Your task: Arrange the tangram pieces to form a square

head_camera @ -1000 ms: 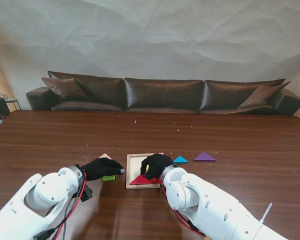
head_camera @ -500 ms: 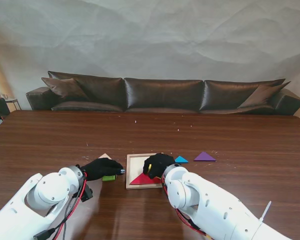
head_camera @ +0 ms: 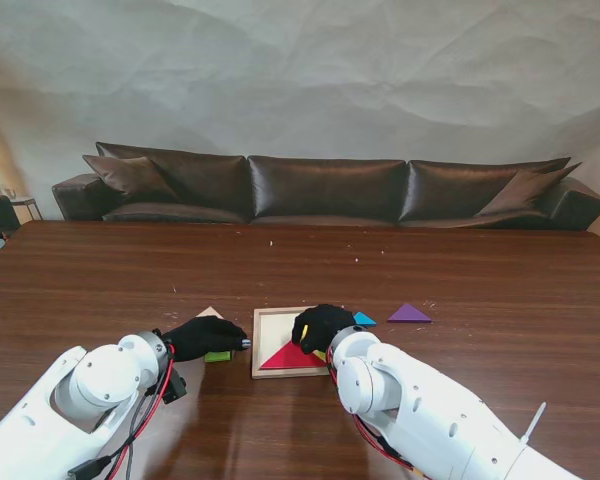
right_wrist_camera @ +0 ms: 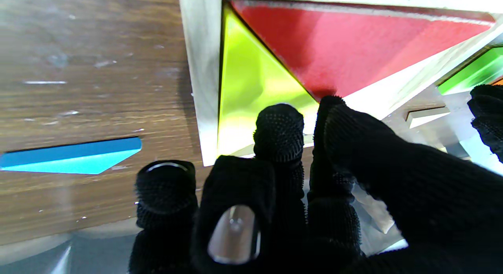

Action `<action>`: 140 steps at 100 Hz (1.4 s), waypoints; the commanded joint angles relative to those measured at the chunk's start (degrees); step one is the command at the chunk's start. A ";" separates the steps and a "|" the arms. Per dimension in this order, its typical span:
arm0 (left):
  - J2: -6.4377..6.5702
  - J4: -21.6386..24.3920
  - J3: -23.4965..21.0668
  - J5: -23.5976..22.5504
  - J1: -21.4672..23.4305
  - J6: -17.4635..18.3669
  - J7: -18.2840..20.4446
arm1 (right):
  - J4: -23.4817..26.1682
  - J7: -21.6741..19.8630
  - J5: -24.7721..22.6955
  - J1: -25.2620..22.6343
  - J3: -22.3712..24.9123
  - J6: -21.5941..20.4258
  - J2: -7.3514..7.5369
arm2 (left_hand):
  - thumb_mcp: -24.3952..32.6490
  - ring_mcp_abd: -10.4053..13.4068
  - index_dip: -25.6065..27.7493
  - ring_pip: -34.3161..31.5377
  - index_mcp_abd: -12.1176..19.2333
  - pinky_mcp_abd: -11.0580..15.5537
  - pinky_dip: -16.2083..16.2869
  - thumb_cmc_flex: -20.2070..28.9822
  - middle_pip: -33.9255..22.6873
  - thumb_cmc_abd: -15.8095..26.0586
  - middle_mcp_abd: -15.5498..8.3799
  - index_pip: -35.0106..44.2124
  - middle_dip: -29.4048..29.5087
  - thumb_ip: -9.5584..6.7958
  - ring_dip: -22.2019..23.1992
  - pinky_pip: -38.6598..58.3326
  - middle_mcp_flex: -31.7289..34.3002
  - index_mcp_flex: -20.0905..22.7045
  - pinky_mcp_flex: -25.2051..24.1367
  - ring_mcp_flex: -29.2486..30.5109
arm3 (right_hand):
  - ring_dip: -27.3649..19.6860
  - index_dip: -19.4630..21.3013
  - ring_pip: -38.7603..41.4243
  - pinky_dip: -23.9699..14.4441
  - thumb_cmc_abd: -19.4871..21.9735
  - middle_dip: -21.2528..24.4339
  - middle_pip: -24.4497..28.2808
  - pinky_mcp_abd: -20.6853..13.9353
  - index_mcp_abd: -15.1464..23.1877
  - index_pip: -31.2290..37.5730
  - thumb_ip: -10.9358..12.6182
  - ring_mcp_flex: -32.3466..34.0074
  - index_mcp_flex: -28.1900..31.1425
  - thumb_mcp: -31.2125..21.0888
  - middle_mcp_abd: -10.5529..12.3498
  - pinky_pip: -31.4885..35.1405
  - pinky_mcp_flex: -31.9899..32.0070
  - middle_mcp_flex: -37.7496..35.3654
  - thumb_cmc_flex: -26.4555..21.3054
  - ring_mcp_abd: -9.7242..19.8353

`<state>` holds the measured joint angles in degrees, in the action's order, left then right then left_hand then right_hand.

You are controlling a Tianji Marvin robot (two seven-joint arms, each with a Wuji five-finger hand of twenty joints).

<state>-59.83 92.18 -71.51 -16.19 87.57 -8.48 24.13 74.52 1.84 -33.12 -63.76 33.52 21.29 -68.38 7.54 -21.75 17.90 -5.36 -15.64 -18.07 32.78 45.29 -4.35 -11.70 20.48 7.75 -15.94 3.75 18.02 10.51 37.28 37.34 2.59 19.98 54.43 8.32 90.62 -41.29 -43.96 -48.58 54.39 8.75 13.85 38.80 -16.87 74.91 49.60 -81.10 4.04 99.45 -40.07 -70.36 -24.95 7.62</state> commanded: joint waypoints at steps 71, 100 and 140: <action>-0.09 -0.37 0.66 0.34 -0.42 0.09 1.19 | 7.91 -0.36 -1.60 -7.16 8.93 -0.99 1.84 | -0.33 -0.73 0.27 -0.73 -0.31 0.92 0.66 1.07 -0.30 3.33 0.56 0.37 -0.24 -1.62 0.48 -0.46 1.63 1.70 0.11 1.10 | -7.04 4.61 -9.36 0.35 8.56 6.14 -6.09 7.03 -6.68 0.21 11.23 0.84 -5.60 12.21 -6.49 -10.73 -18.23 4.78 13.49 -1.34; -0.10 -0.34 1.02 -0.04 -0.59 0.25 1.00 | 12.29 0.23 -3.30 -12.89 15.90 -2.00 2.92 | -0.35 -0.65 0.26 -0.73 -0.25 0.97 0.67 1.10 -0.32 3.35 0.62 0.37 -0.25 -1.62 0.48 -0.45 1.67 1.69 0.16 1.11 | -15.13 7.08 -35.05 -2.69 6.13 13.63 -14.31 7.87 -7.87 2.29 10.49 -2.46 -6.36 14.69 -9.40 -18.85 -5.31 14.63 12.86 -10.07; -0.10 -0.65 1.37 0.01 -0.80 0.54 1.03 | 10.68 -5.15 -11.53 -11.91 20.81 -2.13 5.41 | -0.39 -0.64 0.26 -0.73 -0.30 0.95 0.67 1.19 -0.31 3.41 0.43 0.38 -0.24 -1.62 0.49 -0.44 1.65 1.72 0.18 1.09 | -17.47 14.29 -47.39 -2.38 -9.24 21.49 -18.16 6.42 -10.48 2.62 5.84 -13.67 -14.18 10.49 -10.55 -24.71 2.58 30.18 8.08 -11.30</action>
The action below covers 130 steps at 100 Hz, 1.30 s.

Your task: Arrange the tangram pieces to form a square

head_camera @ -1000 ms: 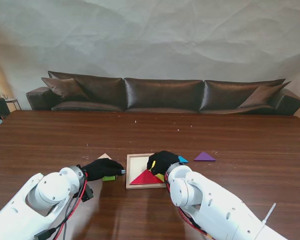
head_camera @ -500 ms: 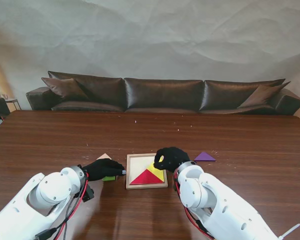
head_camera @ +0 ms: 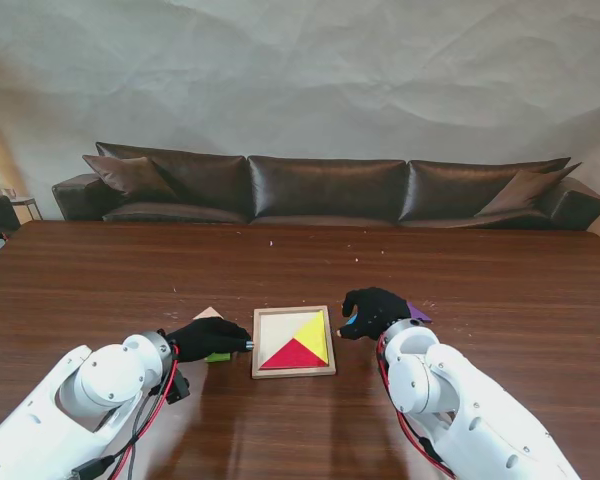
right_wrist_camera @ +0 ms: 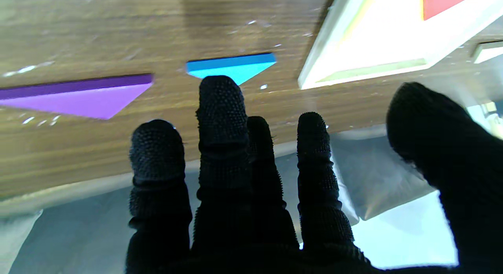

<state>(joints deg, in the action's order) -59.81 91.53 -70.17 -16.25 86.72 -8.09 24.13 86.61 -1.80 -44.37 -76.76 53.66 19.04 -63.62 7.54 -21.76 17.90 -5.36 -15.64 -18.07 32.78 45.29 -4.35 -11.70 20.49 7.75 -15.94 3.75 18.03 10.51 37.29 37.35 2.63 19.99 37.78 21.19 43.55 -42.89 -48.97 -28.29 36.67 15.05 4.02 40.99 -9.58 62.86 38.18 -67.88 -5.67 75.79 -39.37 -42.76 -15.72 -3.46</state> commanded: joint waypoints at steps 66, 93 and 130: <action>-0.10 -0.03 0.93 -0.22 -0.38 -0.69 1.12 | -18.67 -5.11 -5.54 12.93 -2.99 -3.99 2.44 | -0.37 -0.64 0.27 -0.77 -0.34 0.94 0.69 1.22 -0.32 3.39 0.47 0.40 -0.26 -1.61 0.51 -0.41 1.73 1.79 0.20 1.13 | -3.88 6.46 -6.59 -0.20 -14.43 6.30 -1.44 -1.20 0.47 3.54 -2.93 -6.84 -12.94 -8.72 3.16 -3.05 3.32 10.60 -4.62 -1.45; -0.07 -0.09 1.18 -0.24 -0.51 -0.90 1.23 | -24.45 -2.90 -4.81 16.09 -6.41 -5.61 2.23 | -0.32 -0.76 0.28 -0.76 -0.42 0.92 0.69 1.29 -0.30 3.37 0.51 0.42 -0.25 -1.62 0.51 -0.43 1.68 1.82 0.13 1.10 | -3.72 5.46 -6.23 -0.42 -15.89 7.41 -0.93 -1.51 1.37 1.71 -3.33 -6.23 -15.33 -9.12 4.61 -2.45 2.72 9.98 -3.26 -1.30; -0.05 -0.04 1.35 -0.19 -0.59 -1.24 1.37 | -30.21 0.79 -2.57 19.03 -10.46 -6.42 1.30 | -0.36 -0.66 0.27 -0.77 -0.43 0.88 0.70 1.21 -0.31 3.43 0.63 0.42 -0.25 -1.60 0.51 -0.41 1.71 1.87 0.20 1.13 | -3.27 -1.69 -5.07 -0.18 -17.23 8.09 -0.15 -1.66 2.66 2.80 -3.63 -4.56 -15.59 -9.63 4.67 -1.49 1.93 7.19 -3.39 -0.83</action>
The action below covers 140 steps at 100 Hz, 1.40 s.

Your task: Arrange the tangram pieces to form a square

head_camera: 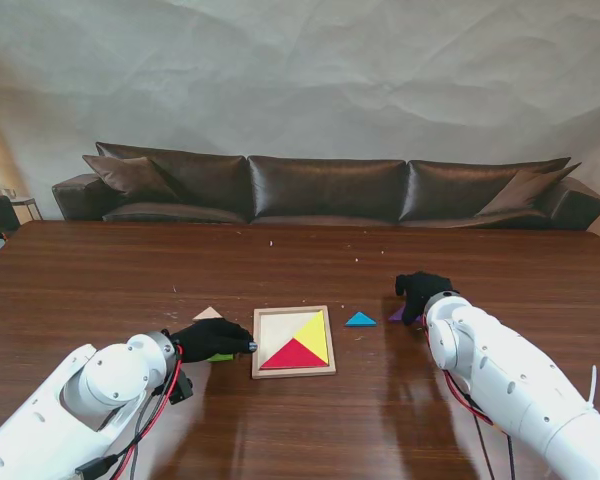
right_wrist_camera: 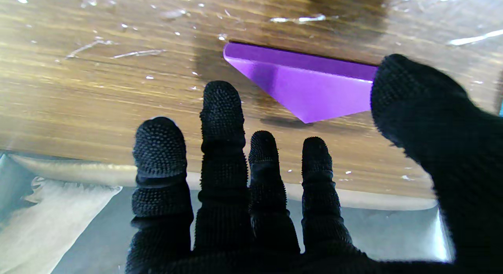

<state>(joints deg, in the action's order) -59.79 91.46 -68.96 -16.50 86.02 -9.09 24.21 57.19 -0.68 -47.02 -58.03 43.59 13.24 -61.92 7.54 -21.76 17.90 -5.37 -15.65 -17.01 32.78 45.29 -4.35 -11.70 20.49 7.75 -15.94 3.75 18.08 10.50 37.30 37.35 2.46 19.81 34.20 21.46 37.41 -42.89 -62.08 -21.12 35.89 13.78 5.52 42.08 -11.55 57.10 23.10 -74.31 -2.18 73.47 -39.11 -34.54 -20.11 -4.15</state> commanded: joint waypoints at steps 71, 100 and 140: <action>0.01 -0.25 0.61 0.15 -0.32 -0.41 1.72 | -7.72 9.08 2.25 1.18 -4.02 -2.20 -2.37 | -0.35 -0.73 0.26 -0.78 -0.41 -0.14 0.69 1.22 -0.33 3.37 0.46 0.41 -0.27 -1.62 0.47 -0.43 1.75 1.82 0.30 1.34 | 1.99 10.51 5.63 0.50 -11.92 -2.26 2.07 -0.67 0.43 12.72 -2.04 8.19 15.94 -5.62 -0.01 2.39 -1.92 -13.90 -1.60 3.30; 0.01 -0.21 0.60 0.09 -0.29 -0.46 1.68 | -8.91 10.88 2.85 1.16 -4.26 -2.85 -2.79 | -0.35 -0.68 0.27 -0.77 -0.43 -0.07 0.68 1.16 -0.32 3.44 0.59 0.42 -0.27 -1.61 0.47 -0.44 1.74 1.85 0.30 1.30 | 2.17 19.72 4.36 1.50 -16.92 0.42 -1.48 -2.97 0.78 19.63 -2.28 10.64 16.93 -7.11 -1.61 2.60 -4.26 -17.97 -3.68 5.05; 0.04 -0.02 0.45 0.11 -0.10 -0.68 1.80 | -11.27 12.39 3.12 1.45 -5.54 -4.96 -2.80 | -0.37 -0.73 0.27 -0.83 -0.49 -0.18 0.69 1.19 -0.36 3.40 0.63 0.43 -0.28 -1.61 0.50 -0.42 1.89 1.87 0.33 1.48 | 4.50 24.18 5.38 0.96 -18.59 3.77 -3.06 -2.48 3.11 18.33 -2.55 13.69 15.54 -6.99 0.05 3.28 -5.80 -23.38 -3.24 5.89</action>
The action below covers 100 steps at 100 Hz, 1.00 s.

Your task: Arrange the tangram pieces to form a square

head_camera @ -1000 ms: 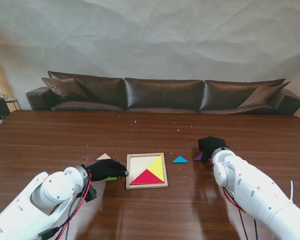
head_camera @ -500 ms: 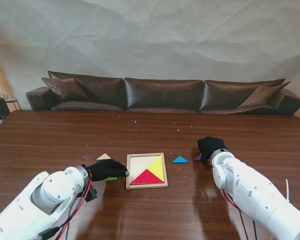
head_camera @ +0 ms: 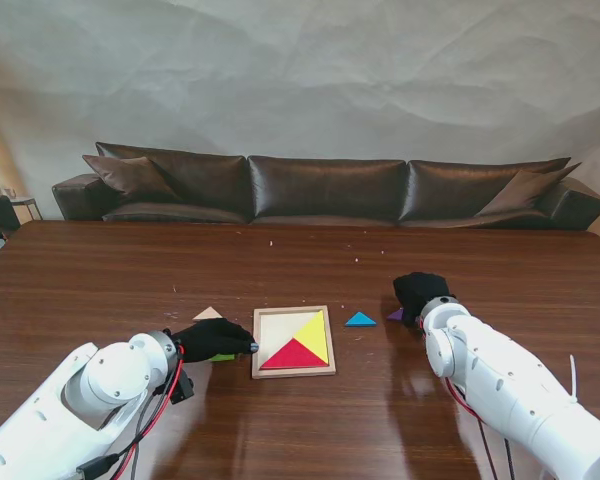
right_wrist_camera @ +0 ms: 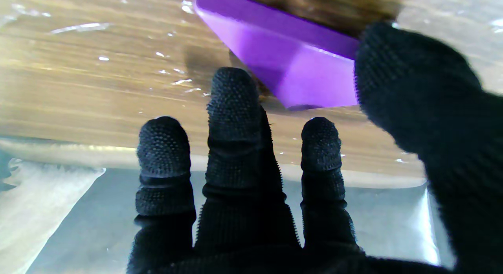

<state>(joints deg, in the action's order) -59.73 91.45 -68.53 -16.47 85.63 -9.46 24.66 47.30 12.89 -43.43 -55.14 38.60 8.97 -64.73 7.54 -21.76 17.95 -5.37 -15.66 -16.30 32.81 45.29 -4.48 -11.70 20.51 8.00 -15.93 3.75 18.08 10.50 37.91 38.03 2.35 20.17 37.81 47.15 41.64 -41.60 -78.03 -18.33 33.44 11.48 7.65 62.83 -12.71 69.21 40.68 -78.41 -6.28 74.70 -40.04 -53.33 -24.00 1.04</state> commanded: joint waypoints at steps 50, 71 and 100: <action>0.00 -0.38 0.32 0.37 -0.05 0.01 1.60 | 0.15 -0.74 -4.55 -2.99 -1.29 -0.64 1.49 | -0.33 -0.73 0.20 -0.89 -0.46 -0.84 0.65 1.16 -0.24 3.39 0.48 0.11 -0.29 -1.61 0.54 -0.41 1.38 1.05 0.50 1.27 | 2.23 -16.25 7.39 -1.51 -1.23 -7.56 6.79 2.08 -1.17 -13.98 -1.45 0.22 4.49 -1.52 3.22 2.06 -3.02 -1.13 1.82 0.16; -0.01 -0.41 0.31 0.42 -0.02 0.06 1.55 | -1.84 0.87 -4.20 -2.10 -3.19 -1.46 1.23 | -0.30 -0.84 0.23 -0.93 -0.37 -0.90 0.64 1.13 -0.24 3.35 0.53 0.21 -0.29 -1.60 0.57 -0.42 1.38 1.26 0.49 1.36 | 2.34 -16.13 9.52 -1.27 -0.54 -9.01 7.71 1.58 -3.24 -12.41 -0.99 1.03 12.73 -1.71 2.96 2.47 -3.68 -1.48 -0.63 1.06; -0.02 -0.32 0.20 0.42 0.10 0.08 1.50 | -3.13 1.97 -3.37 -1.71 -3.99 -1.97 0.84 | -0.21 -0.74 0.23 -0.91 -0.44 -0.87 0.65 1.11 -0.24 3.38 0.55 0.21 -0.30 -1.60 0.58 -0.40 1.42 1.29 0.54 1.34 | 1.13 -18.01 9.28 -0.68 -0.89 -9.23 7.30 0.97 -3.62 -4.65 -10.61 -0.56 16.87 -0.81 2.46 2.67 -3.54 -0.81 -6.06 0.36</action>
<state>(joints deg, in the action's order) -59.67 91.27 -68.36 -16.25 85.39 -9.34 24.90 46.73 16.66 -46.62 -54.73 35.63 7.22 -63.69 7.54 -21.76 17.95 -5.37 -15.67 -16.20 32.85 45.29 -4.48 -11.70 20.51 8.00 -15.93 3.75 18.08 9.74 37.91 38.03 2.42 20.07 39.31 30.10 50.30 -41.59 -79.50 -27.10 40.33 11.99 4.18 55.92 -21.01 69.19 56.00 -82.02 -3.70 74.70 -40.06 -54.37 -22.53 1.53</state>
